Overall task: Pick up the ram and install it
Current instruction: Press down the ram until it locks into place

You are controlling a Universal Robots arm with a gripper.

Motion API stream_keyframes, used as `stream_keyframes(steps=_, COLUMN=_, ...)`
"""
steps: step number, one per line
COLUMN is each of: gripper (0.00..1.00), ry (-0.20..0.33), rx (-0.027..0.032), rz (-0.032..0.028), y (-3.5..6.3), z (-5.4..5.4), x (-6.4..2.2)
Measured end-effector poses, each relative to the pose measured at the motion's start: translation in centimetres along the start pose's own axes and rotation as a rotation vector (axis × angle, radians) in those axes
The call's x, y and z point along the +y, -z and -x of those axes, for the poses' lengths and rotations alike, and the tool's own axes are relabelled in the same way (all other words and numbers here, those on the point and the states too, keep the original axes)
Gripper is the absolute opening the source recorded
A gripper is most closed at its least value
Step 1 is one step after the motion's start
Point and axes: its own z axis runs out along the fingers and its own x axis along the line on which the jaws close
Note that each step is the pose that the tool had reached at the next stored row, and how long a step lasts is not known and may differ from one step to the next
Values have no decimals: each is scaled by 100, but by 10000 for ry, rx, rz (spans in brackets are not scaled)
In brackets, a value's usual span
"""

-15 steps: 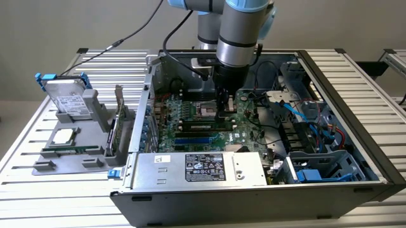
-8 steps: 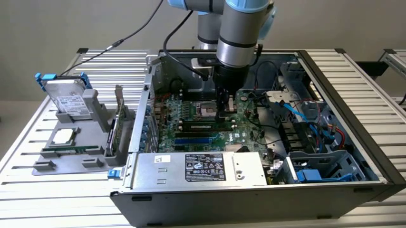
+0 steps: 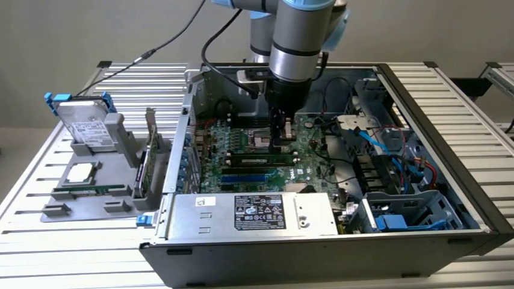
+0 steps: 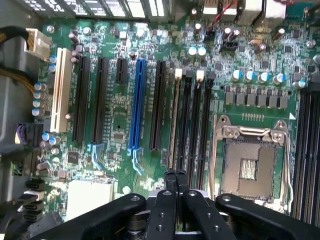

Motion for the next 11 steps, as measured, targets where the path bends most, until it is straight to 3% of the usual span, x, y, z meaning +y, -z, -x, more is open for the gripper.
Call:
stream_keyframes(steps=7, gripper=10, ry=-1, rx=1, rz=0, y=-22, z=18, x=259)
stream_keyframes(steps=11, gripper=10, ry=-1, rx=1, rz=-5, y=-38, z=24, x=312)
